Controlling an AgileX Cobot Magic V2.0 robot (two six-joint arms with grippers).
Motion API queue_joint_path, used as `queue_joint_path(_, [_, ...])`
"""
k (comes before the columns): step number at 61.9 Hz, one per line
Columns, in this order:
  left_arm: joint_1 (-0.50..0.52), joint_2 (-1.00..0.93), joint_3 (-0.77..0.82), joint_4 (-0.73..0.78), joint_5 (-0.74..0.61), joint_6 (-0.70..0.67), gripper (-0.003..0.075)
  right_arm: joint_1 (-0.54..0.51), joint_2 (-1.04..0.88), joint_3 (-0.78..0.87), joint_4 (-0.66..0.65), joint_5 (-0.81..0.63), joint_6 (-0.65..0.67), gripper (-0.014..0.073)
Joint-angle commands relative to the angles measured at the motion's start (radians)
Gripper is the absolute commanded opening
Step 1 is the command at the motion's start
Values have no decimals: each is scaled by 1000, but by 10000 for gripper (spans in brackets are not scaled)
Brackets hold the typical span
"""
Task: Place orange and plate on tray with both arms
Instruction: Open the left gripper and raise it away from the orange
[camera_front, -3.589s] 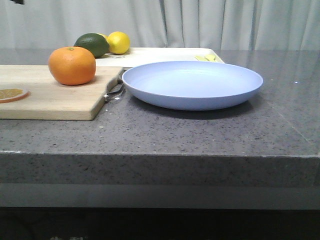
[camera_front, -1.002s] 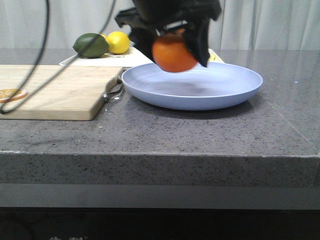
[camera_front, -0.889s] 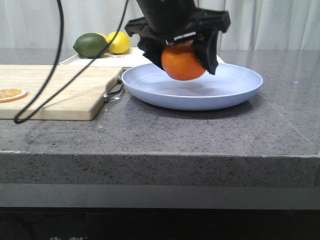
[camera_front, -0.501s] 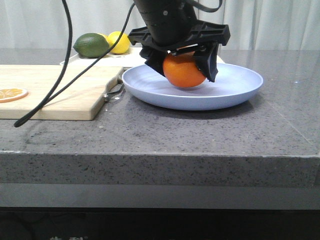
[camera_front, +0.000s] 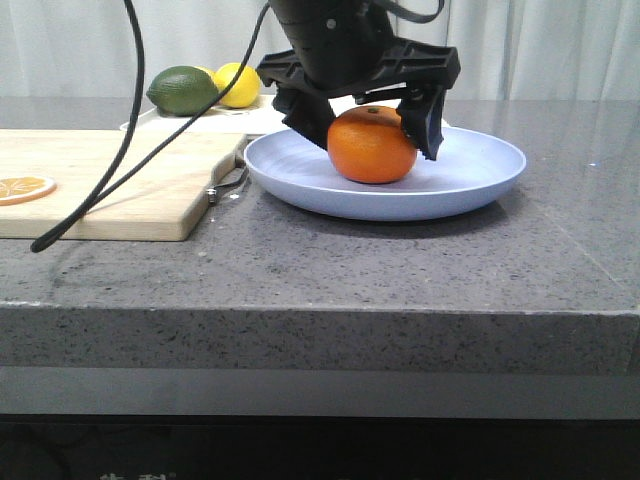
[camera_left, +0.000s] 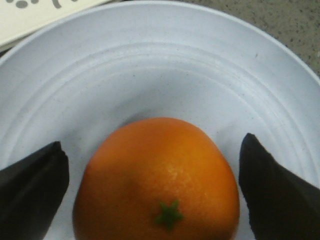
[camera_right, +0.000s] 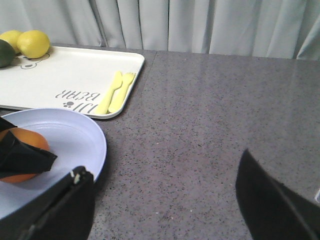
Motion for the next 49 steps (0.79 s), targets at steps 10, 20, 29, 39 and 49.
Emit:
queue_joint_path(10, [-6,-111,-166,38,98,0,664,-3,0,-40,-1,-73,-6,591])
queue_joint_path(20, [-6,-111,-212,63,169,0,608,-3,0,-40,-1,-73,-6,591])
queue_joint_path(29, [-6,-111,-219,65,199,0,387,-3,0,-40,-1,-73,-6,591])
queue_joint_path(39, [-6,-111,-219,65,203,0,124,-3,0,-40,-1,-73,-6,591])
queue_joint_path(49, [-6,-118,-221,65,237,0,-18,-3,0,-40,-1,-73,-6,591])
